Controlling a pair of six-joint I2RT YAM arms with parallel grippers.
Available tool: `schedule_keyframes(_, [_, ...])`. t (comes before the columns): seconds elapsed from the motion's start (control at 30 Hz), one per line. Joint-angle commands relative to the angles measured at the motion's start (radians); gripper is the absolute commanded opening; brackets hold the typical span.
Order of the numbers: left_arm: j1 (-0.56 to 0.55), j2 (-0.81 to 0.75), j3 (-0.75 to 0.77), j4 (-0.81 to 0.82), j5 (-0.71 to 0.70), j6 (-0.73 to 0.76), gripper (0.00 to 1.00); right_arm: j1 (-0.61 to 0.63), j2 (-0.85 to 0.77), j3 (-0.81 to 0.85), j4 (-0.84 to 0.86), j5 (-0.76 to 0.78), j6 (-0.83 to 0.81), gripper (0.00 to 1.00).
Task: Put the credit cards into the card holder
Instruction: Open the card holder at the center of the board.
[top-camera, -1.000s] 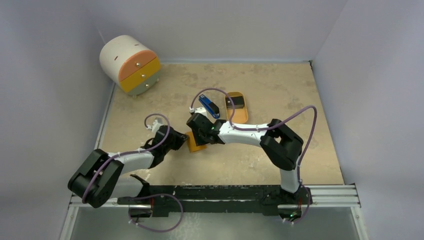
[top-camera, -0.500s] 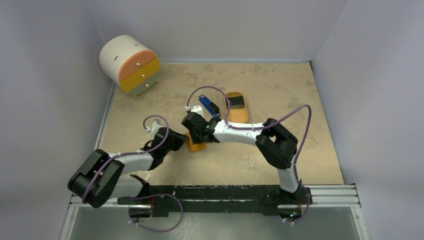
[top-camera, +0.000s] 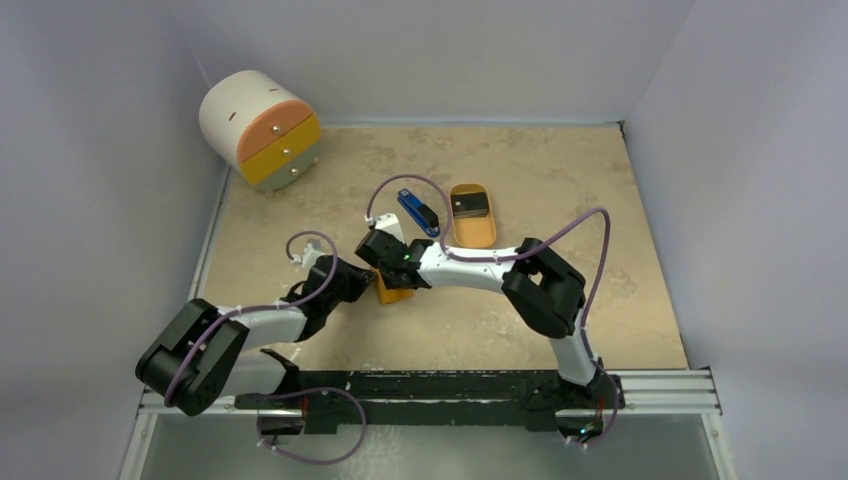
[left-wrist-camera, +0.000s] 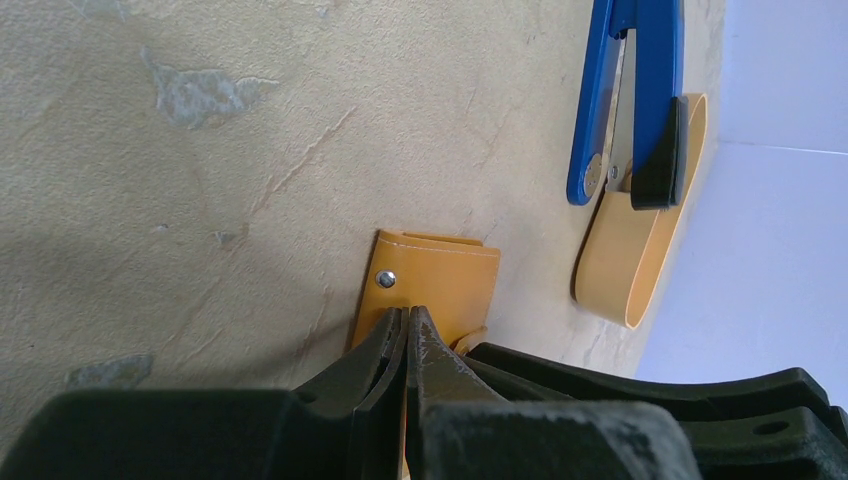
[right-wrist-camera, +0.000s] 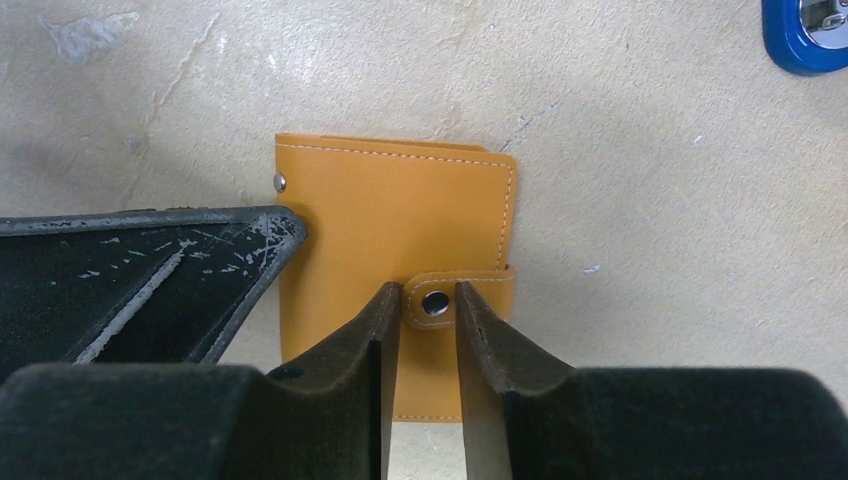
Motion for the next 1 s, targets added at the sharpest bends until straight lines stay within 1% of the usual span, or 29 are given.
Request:
schedule_keyframes(0.0, [0.008,0.011,-0.025,-0.040,-0.019,-0.003,0.00,0.005,0.008,0.015,-0.043,0.041,0.001,0.25])
schedule_keyframes(0.1, [0.008,0.018,-0.025,-0.038,-0.020,-0.001,0.00,0.006,-0.002,0.012,-0.042,0.041,0.001,0.18])
schedule_keyframes(0.27, [0.008,0.038,-0.025,-0.030,-0.021,0.000,0.00,0.008,-0.013,0.007,-0.046,0.043,0.004,0.00])
schedule_keyframes(0.57, [0.009,0.054,-0.025,-0.032,-0.032,0.005,0.00,0.008,-0.075,-0.039,-0.048,0.031,0.042,0.00])
schedule_keyframes(0.8, [0.009,0.062,-0.018,-0.040,-0.025,0.023,0.00,0.003,-0.198,-0.160,-0.023,0.004,0.118,0.00])
schedule_keyframes(0.97, [0.008,0.047,0.006,-0.032,0.036,0.076,0.00,0.003,-0.295,-0.259,0.010,-0.013,0.168,0.00])
